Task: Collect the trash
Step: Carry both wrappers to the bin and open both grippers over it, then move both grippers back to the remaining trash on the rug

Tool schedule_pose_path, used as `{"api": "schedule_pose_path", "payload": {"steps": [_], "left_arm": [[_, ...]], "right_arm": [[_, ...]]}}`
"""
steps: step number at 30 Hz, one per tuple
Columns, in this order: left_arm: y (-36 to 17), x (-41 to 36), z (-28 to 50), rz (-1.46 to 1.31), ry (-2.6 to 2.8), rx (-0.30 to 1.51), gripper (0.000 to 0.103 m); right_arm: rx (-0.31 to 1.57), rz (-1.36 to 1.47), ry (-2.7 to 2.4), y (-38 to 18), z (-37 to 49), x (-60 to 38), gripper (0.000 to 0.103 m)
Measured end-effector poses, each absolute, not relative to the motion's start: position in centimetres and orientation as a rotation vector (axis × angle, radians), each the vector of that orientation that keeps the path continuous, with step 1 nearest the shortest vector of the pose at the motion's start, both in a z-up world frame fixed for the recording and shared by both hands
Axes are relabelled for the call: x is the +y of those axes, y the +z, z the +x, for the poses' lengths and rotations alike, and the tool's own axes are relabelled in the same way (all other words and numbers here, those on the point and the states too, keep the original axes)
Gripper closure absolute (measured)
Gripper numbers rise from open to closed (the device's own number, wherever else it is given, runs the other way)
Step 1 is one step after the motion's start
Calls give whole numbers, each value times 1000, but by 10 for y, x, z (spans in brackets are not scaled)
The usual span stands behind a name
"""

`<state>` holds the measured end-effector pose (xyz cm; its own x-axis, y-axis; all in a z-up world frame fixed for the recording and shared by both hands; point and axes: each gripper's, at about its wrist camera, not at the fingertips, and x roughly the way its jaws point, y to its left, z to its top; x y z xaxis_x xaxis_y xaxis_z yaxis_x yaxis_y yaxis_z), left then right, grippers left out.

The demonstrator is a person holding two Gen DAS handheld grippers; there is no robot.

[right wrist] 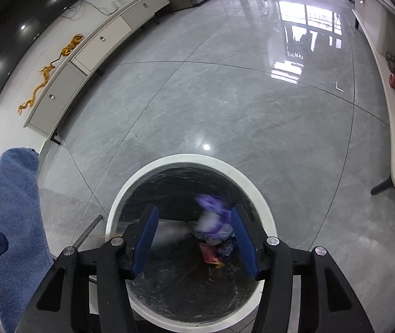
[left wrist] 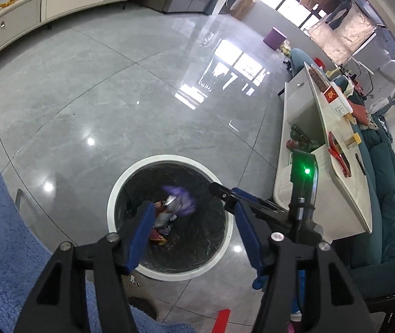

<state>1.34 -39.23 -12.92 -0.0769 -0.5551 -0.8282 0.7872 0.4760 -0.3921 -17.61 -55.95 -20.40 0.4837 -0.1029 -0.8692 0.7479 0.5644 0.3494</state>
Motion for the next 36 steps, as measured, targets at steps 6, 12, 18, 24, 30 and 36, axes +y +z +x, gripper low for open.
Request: {"api": "schedule_pose_path", "payload": {"steps": [6,12,18,24,30,36], "left_arm": [[-118,-381,11,259,-1126,1158,45],[-86,-348,17,223,-1072,1047,45],[-55,-293,26,158,-972,939,45],[-34,-231,35,87,-880,872,45],[-15,-169,40,22,-780,788,45],[6,-107,32,-19,-605,631,45]], "right_arm": [[899,814,-595,-194,-177,-558,50],[826,756,-569,-156,-169,-542,50],[767,644,-525,-108,-155,-509,50],[762,568,-487,-84,-140,-476,50],[734,473,-438,-56,-127,-442,50],[669,308,-393,-25,-112,-391,35]]}}
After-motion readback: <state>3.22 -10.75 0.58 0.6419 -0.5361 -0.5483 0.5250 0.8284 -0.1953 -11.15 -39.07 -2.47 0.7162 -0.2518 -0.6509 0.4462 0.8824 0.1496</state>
